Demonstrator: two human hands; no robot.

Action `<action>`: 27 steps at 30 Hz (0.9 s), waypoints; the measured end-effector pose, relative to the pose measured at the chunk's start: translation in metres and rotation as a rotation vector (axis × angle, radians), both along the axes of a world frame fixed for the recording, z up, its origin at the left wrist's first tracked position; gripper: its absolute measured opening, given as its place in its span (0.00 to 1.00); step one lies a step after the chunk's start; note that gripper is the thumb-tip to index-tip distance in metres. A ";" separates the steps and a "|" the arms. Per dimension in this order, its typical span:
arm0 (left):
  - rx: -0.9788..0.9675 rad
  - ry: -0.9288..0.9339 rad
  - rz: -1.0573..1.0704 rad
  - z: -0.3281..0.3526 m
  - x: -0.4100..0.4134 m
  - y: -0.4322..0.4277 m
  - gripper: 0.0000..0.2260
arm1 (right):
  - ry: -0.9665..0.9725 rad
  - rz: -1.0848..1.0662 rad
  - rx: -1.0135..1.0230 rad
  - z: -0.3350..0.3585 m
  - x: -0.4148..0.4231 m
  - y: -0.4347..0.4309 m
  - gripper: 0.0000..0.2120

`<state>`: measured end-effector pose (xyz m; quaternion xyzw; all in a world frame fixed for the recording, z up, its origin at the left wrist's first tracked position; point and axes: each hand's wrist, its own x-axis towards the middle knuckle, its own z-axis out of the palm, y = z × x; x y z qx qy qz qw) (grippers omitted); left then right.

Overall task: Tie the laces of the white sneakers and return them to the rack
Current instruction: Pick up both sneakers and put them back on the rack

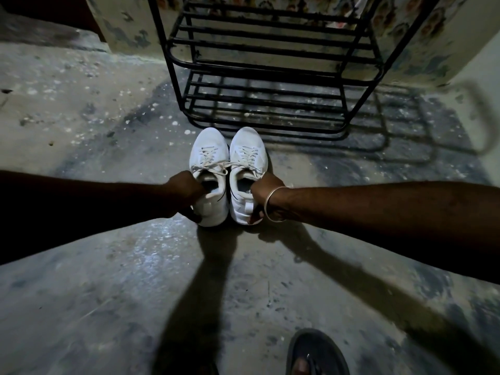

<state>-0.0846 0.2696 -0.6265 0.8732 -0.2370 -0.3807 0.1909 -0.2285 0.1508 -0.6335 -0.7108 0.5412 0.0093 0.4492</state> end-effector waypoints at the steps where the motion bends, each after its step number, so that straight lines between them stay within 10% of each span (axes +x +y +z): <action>1: -0.031 0.034 0.037 -0.001 -0.002 0.001 0.10 | -0.014 -0.014 -0.001 0.001 -0.002 -0.001 0.17; 11: -0.138 0.257 0.165 0.001 -0.013 0.010 0.24 | -0.070 -0.021 0.160 0.004 -0.014 0.004 0.21; 17: -0.091 0.228 0.166 -0.006 -0.005 0.004 0.12 | -0.152 -0.204 0.588 0.010 -0.016 0.007 0.24; 27: -0.124 0.147 0.227 -0.011 -0.012 -0.002 0.17 | -0.065 -0.115 0.123 -0.008 -0.012 0.004 0.29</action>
